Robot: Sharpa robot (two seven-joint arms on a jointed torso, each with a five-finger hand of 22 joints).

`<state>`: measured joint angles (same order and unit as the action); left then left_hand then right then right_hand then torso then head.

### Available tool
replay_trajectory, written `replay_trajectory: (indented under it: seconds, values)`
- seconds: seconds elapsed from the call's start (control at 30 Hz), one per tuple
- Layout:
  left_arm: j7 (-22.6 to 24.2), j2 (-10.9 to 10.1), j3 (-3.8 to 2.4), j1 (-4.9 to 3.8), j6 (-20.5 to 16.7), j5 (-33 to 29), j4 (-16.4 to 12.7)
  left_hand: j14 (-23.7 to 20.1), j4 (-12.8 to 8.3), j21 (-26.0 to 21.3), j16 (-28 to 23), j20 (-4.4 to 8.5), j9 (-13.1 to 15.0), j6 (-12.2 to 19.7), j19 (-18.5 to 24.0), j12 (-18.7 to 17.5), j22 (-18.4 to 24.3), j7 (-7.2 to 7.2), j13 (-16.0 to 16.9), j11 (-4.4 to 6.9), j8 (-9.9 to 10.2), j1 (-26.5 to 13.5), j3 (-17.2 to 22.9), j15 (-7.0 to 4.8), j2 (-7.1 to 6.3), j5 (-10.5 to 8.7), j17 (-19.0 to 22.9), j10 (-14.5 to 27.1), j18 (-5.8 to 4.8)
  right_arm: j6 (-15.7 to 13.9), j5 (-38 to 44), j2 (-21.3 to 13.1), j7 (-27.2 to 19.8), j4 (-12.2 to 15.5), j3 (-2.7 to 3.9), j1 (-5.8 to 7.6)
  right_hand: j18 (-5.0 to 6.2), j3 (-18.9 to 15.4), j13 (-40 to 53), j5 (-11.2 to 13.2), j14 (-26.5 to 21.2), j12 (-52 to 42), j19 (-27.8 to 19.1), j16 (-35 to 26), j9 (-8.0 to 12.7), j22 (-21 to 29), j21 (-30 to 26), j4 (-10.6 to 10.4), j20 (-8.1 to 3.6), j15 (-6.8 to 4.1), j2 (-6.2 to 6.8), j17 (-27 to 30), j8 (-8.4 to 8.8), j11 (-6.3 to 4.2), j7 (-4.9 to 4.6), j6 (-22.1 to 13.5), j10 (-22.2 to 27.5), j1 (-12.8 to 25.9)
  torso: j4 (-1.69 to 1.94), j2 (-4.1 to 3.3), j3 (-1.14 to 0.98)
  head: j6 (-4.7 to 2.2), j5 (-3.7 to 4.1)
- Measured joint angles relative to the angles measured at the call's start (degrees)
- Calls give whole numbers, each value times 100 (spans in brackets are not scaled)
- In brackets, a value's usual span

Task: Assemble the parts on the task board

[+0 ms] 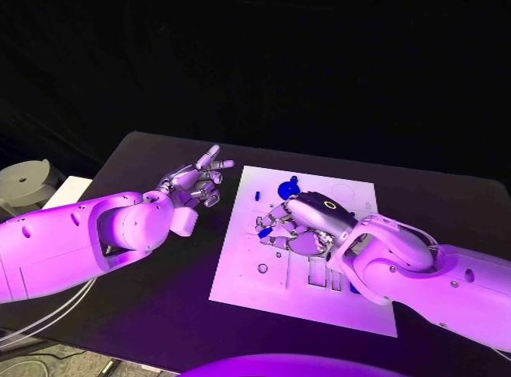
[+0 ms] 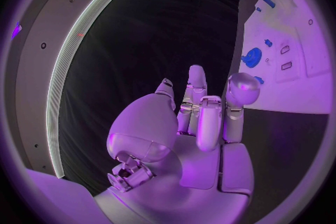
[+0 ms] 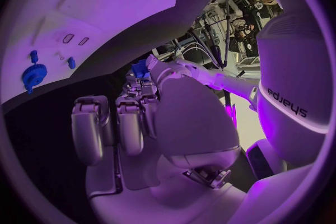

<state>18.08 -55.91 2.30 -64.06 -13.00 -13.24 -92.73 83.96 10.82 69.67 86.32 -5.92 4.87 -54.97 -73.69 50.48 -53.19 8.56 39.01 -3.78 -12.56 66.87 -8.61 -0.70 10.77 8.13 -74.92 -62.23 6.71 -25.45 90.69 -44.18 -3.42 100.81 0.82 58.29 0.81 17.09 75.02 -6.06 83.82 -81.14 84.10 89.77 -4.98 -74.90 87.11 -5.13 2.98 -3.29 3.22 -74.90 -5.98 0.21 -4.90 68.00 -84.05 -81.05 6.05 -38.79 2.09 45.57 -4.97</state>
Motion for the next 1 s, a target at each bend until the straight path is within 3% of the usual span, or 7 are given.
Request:
replay_trajectory:
  seconds: [0.27, 0.4, 0.47, 0.53, 0.67, 0.73, 1.0]
  values:
    - [-176, 107, 38, 16, 100, 137, -88, 0, 56, 137, 122, 42, 19, -93, -106, 27, -273, -93, -27, 57, -74, -2, -56, 0, 2, 0, 0, -57, -1, -460, -652, -629, -264, 557, 119, 14, 0, 24, 4, -51, 21, 45, 0, 0, 0, 0, 0, 26, 0, -21, -14, 0, 11, 0, -2, 14, 0, -14, -40, 20, -24, -170, 72]
    - [-330, 187, 49, 32, 182, 308, -114, 0, 139, 395, 336, 75, 19, -138, -338, 502, -675, -126, 422, 90, -92, -71, -139, 0, 71, 0, 1, -426, -1, -592, -755, -785, -326, 692, 149, 26, 0, 24, 4, -51, 21, 44, 0, 0, -1, -5, 0, 26, 0, -20, -15, -1, 28, 0, -1, 15, 0, -16, -55, 21, -35, -231, 104]
    - [-448, 254, 58, 44, 237, 431, -119, 0, 176, 525, 351, 90, 19, -145, -445, 764, -881, -118, 708, 103, -92, -84, -175, 0, 84, 0, 1, -624, -95, -665, -799, -853, -356, 752, 171, 34, 0, 24, 3, -51, 21, 44, 0, 0, -1, -4, 0, 26, 0, -20, -15, -4, 26, 0, 0, 15, 0, -16, -56, 24, -41, -258, 134]
    - [-555, 309, 62, 52, 286, 529, -123, 2, 194, 630, 351, 98, 13, -145, -534, 985, -1050, -119, 953, 107, -92, -84, -194, -2, 84, 0, 1, -783, -94, -716, -829, -886, -376, 793, 191, 40, 0, 24, 3, -51, 21, 44, 0, 0, -2, -4, 0, 26, 0, -20, -15, -5, 20, 0, 1, 16, 0, -16, -56, 26, -46, -282, 163]
    - [-774, 408, 64, 58, 397, 726, -136, 21, 230, 780, 351, 106, 0, -145, -639, 1309, -1300, -119, 1329, 120, -92, -107, -230, -21, 107, 0, 1, -1009, -96, -808, -855, -907, -409, 826, 223, 70, 0, 23, 2, -51, 21, 44, 0, 0, -3, -4, 28, 26, 0, -20, -22, -4, 8, 0, 3, 18, 0, -23, -59, 25, -50, -307, 223]
    - [-883, 443, 64, 60, 457, 811, -153, 0, 255, 859, 351, 104, 0, -157, -701, 1411, -1425, -131, 1453, 118, -69, -107, -254, -42, 107, 0, 1, -1064, -185, -843, -843, -903, -414, 817, 228, 102, 0, 38, 2, -73, 21, 44, 0, 0, -3, -4, 31, 40, 0, -20, -22, -4, 8, 1, 3, 18, 0, -23, -58, 24, -50, -307, 251]
    - [-1206, 589, 67, 67, 719, 1026, -269, 0, 303, 935, 351, 123, -7, -196, -759, 1565, -1616, -131, 1642, 134, -69, -130, -268, -42, 129, 0, 1, -1159, -185, -911, -711, -788, -415, 724, 242, 225, 0, 31, 3, -82, 21, 44, 0, 0, -4, -3, 31, 48, 0, -20, -22, -4, 9, 1, 4, 19, 0, -24, -37, 25, -40, -334, 353]
